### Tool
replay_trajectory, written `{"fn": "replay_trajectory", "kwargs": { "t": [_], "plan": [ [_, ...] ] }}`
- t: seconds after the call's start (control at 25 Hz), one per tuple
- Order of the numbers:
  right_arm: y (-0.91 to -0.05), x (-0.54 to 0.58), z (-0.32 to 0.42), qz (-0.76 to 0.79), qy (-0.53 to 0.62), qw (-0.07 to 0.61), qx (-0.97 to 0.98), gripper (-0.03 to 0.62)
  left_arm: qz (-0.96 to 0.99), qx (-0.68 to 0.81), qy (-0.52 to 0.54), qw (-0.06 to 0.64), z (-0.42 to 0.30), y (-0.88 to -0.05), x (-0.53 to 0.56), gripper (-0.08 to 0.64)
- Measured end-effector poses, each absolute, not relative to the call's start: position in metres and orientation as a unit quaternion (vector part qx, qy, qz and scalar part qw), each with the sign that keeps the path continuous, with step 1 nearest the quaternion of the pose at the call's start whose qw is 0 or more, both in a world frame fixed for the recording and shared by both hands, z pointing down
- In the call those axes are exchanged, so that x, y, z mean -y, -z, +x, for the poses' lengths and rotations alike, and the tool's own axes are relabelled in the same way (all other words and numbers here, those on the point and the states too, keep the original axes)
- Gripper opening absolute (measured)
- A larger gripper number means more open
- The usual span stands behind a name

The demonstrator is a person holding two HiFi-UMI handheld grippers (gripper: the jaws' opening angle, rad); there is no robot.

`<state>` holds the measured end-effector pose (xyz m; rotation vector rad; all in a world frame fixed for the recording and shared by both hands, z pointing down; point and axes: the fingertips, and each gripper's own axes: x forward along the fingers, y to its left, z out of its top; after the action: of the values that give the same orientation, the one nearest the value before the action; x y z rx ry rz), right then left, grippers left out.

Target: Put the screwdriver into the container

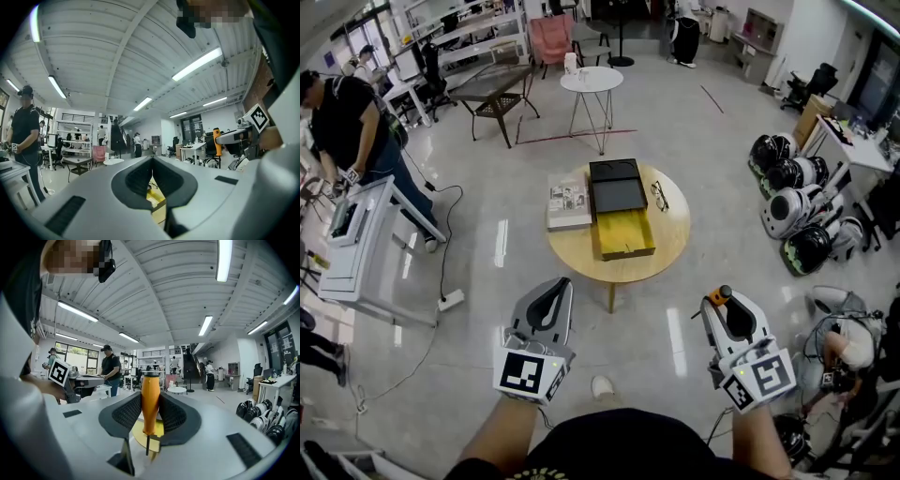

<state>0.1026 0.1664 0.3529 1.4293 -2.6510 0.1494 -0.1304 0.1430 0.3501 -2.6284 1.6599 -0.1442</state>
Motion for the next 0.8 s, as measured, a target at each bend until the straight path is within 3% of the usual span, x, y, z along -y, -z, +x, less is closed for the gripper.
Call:
{"fn": "replay_trajectory", "kwargs": {
  "t": [0.8],
  "plan": [
    [-0.343, -0.151, 0.090, 0.505, -0.036, 0.068, 0.859, 0.130, -0.862, -0.506, 0.030, 0.014, -0.154, -0.350, -0.120, 0.017]
  ]
}}
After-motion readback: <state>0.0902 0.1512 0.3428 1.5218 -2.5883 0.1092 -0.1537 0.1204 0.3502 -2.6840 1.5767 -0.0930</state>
